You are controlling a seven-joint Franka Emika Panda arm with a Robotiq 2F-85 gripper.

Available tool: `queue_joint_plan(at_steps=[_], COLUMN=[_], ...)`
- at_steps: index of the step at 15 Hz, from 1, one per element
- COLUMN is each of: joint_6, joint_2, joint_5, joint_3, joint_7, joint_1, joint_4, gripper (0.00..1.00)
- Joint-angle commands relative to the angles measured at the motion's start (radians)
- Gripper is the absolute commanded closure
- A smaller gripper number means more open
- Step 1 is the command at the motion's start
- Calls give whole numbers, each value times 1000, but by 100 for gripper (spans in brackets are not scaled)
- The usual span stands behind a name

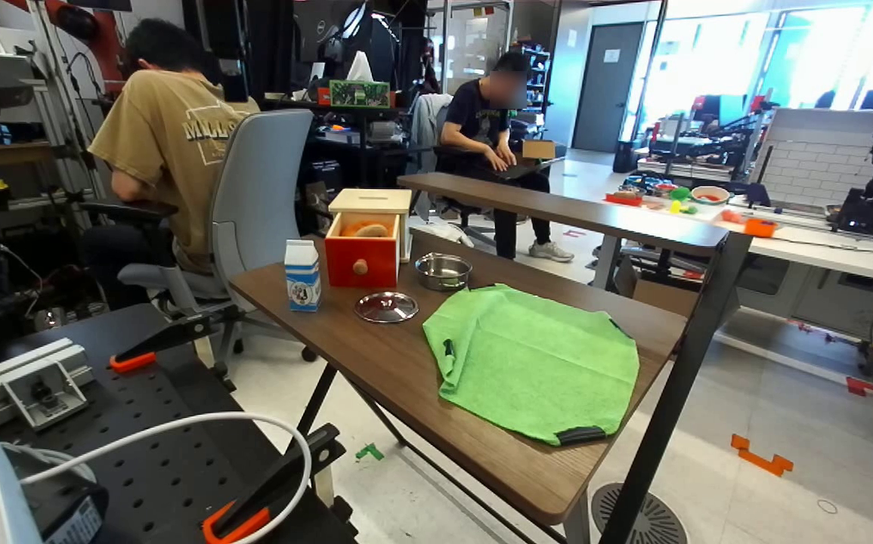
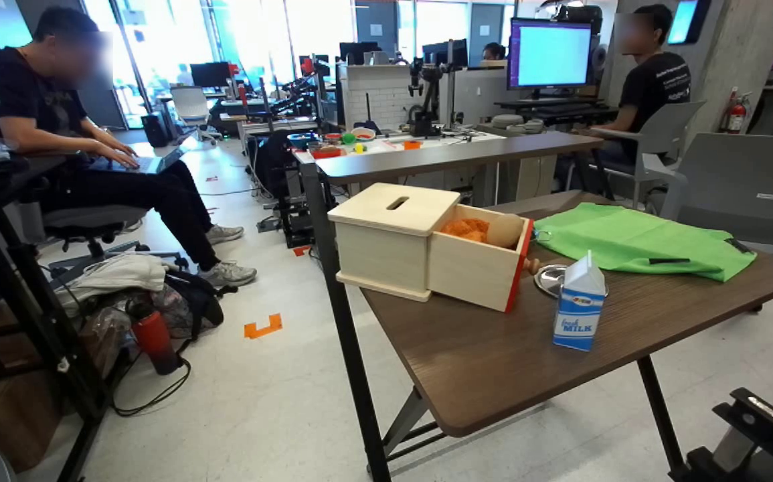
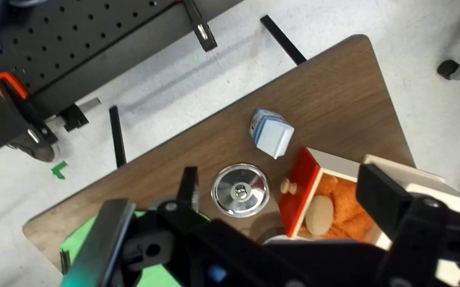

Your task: Put the milk box on the green towel

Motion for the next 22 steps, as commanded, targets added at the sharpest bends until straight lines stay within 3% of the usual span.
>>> queue_joint_plan(at_steps=[1, 9, 16, 22], joint_6=[-21, 120, 315, 330], joint_2=[103, 310, 437, 522], joint_5=[-12, -37, -252, -368], joint_3=[19, -9, -61, -137], joint_7=[182, 419, 564, 646], joint_1=[4, 55, 127, 175], joint_4=[41, 82, 98, 149], gripper=[0, 0, 0, 0])
